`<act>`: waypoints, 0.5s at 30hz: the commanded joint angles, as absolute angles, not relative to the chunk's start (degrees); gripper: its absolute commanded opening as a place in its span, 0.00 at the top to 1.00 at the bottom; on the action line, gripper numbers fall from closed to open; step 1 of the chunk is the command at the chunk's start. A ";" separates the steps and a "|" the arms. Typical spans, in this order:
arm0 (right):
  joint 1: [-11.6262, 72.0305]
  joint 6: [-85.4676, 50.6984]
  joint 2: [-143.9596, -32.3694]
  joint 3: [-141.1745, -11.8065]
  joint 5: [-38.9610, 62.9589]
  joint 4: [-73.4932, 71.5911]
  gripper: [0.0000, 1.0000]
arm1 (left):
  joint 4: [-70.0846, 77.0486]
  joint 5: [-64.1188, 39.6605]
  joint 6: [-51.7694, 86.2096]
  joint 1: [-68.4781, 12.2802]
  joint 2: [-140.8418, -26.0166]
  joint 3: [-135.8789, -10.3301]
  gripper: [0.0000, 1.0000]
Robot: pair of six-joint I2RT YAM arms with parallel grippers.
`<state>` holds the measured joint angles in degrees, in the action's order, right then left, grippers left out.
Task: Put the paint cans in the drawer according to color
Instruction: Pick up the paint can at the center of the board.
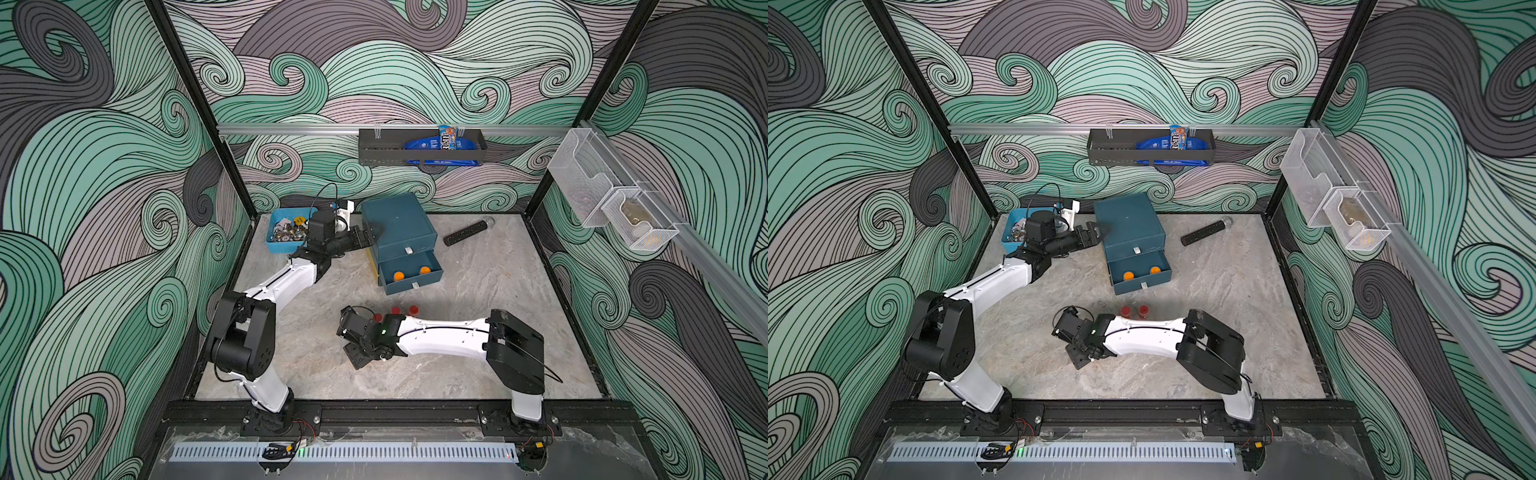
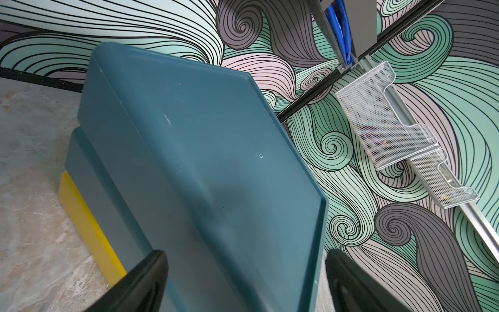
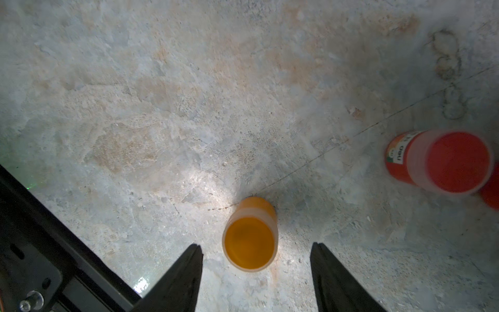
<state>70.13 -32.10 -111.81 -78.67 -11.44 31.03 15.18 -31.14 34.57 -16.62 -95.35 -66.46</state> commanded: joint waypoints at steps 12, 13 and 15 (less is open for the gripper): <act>70.67 -30.56 -114.72 -80.41 -12.09 30.68 0.49 | 16.41 -31.63 34.30 -16.25 -93.32 -66.01 0.06; 70.64 -30.40 -114.63 -80.48 -12.43 30.73 0.51 | 16.38 -31.63 34.28 -16.26 -93.34 -66.01 0.06; 70.71 -30.09 -114.17 -80.59 -13.14 30.80 0.55 | 16.35 -31.55 34.28 -16.27 -93.24 -66.01 0.06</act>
